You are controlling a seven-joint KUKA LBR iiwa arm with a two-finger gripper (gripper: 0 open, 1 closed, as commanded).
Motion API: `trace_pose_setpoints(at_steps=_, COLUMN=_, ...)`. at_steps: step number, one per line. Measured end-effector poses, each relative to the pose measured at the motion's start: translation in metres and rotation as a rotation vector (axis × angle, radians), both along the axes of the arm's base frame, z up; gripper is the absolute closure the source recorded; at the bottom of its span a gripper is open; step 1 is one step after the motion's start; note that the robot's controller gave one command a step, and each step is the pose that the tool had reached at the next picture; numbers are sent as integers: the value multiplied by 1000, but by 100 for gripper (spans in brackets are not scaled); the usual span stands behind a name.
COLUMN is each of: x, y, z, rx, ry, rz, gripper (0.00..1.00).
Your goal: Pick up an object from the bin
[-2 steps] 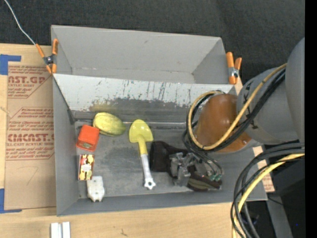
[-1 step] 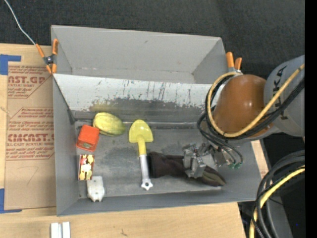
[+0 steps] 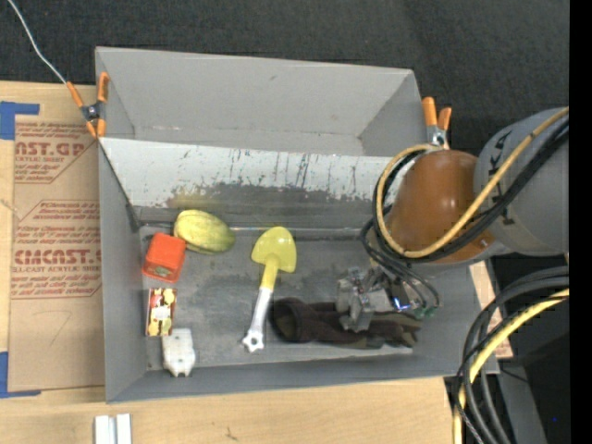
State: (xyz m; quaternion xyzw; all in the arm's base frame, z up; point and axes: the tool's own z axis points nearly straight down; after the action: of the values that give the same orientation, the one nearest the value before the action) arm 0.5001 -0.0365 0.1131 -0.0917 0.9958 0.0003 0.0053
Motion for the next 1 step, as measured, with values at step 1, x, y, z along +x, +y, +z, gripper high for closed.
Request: trace_pose_setpoints(at_steps=1, x=1, y=-3, z=52, rx=-1, ry=13, rz=-7, gripper=100)
